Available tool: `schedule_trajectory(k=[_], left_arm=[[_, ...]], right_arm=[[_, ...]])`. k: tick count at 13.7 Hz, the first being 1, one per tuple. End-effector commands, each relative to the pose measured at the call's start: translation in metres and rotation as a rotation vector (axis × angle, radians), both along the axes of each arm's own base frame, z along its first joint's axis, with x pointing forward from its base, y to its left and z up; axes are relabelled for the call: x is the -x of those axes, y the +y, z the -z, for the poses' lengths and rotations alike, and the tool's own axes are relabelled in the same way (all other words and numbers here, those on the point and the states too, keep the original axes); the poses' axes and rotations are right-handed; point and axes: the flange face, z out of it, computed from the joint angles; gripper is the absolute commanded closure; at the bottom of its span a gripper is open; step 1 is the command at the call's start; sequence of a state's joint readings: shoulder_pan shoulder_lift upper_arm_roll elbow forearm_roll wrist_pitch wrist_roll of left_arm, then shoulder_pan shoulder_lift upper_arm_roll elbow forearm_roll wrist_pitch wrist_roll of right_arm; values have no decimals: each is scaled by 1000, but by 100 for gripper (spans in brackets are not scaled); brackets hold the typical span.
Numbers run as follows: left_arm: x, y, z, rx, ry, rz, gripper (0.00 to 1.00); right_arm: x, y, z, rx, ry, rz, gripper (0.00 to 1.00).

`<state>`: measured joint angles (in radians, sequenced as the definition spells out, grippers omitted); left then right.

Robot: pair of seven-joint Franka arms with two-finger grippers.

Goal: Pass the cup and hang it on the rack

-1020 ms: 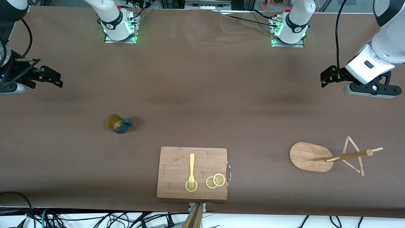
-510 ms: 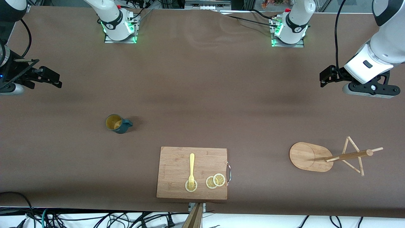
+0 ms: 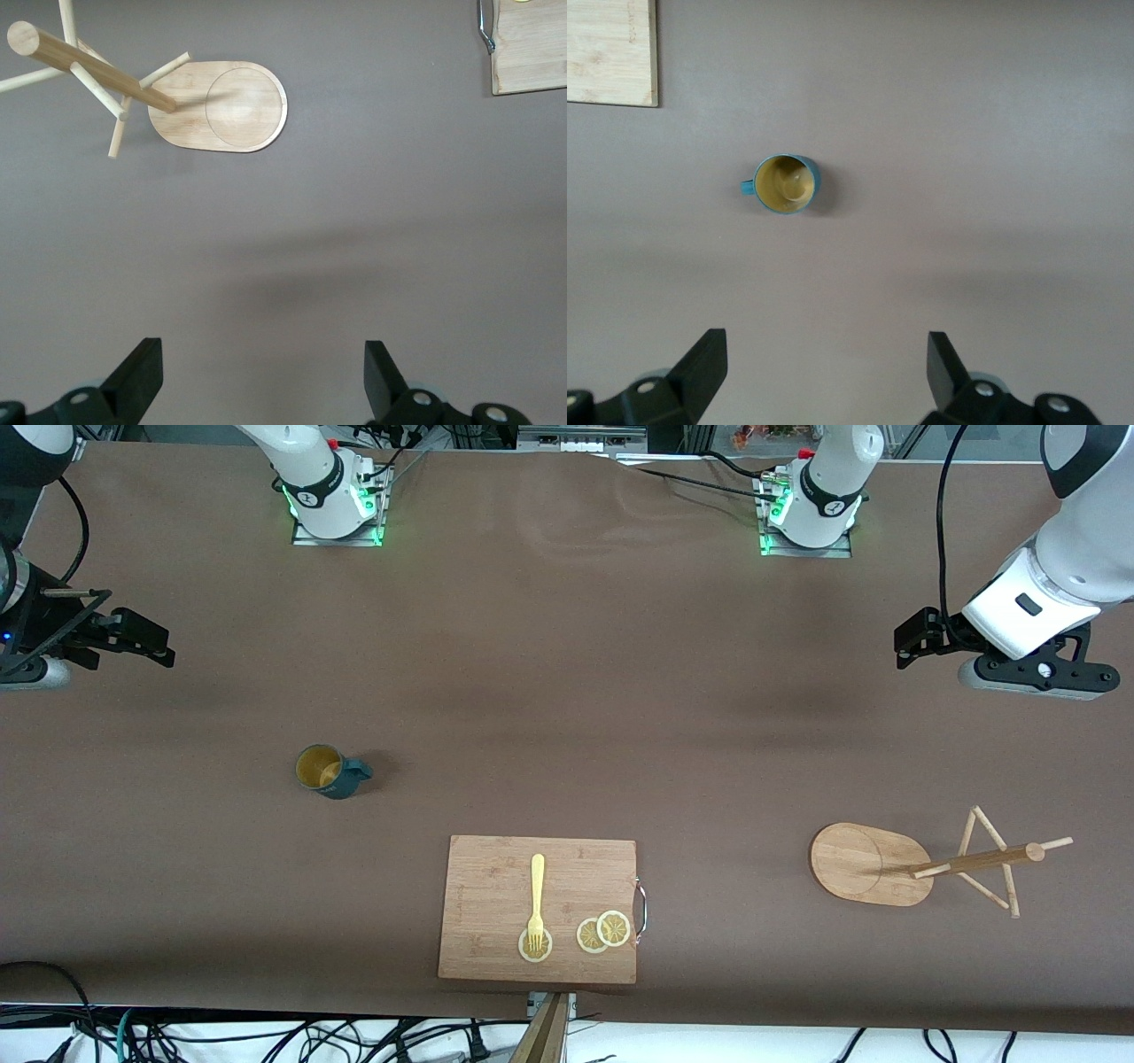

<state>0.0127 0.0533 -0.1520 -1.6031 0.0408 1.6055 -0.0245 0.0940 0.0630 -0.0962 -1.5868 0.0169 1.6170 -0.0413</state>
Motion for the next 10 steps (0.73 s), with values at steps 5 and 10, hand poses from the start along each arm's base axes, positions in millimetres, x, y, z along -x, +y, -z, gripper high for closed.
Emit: schedule_trajectory(k=[5,10], left_arm=[[2,-6,-1,-26,-5,30,0],[2,-7,-2,-25,-7,32,0]], right_arm=[[-2,-7,-3,-12,-19,10,0],[5,-7,-17,-16,-43,19,0]])
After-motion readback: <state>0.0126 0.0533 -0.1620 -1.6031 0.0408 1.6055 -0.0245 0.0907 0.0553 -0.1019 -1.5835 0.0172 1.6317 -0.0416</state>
